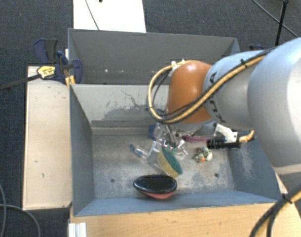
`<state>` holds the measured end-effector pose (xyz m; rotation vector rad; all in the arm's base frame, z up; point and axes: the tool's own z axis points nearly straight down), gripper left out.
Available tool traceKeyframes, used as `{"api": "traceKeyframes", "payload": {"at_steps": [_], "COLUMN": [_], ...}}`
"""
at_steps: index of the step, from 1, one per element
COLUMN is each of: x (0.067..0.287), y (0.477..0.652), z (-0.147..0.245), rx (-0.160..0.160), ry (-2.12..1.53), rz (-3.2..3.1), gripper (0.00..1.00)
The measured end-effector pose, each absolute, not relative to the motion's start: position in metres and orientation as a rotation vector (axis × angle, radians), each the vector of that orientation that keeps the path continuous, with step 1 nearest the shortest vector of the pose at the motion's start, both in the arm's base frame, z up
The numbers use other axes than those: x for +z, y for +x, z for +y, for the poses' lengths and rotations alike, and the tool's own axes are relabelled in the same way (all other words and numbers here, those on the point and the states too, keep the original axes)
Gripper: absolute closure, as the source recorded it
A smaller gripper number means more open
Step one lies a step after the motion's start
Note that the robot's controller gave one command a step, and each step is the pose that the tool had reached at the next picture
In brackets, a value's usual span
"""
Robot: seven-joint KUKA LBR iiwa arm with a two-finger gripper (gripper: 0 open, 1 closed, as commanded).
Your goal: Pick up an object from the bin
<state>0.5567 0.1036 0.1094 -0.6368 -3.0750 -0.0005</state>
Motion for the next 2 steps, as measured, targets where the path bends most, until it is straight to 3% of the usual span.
{"api": "traceKeyframes", "payload": {"at_steps": [1,2], "x": [0.0693,0.0701], "y": [0.5340,0.5340], "z": [0.0714,0.0736], "rx": [0.001,-0.001], "ry": [-0.752,-0.752], "rz": [-3.053,-3.053], "gripper": [0.00,1.00]}}
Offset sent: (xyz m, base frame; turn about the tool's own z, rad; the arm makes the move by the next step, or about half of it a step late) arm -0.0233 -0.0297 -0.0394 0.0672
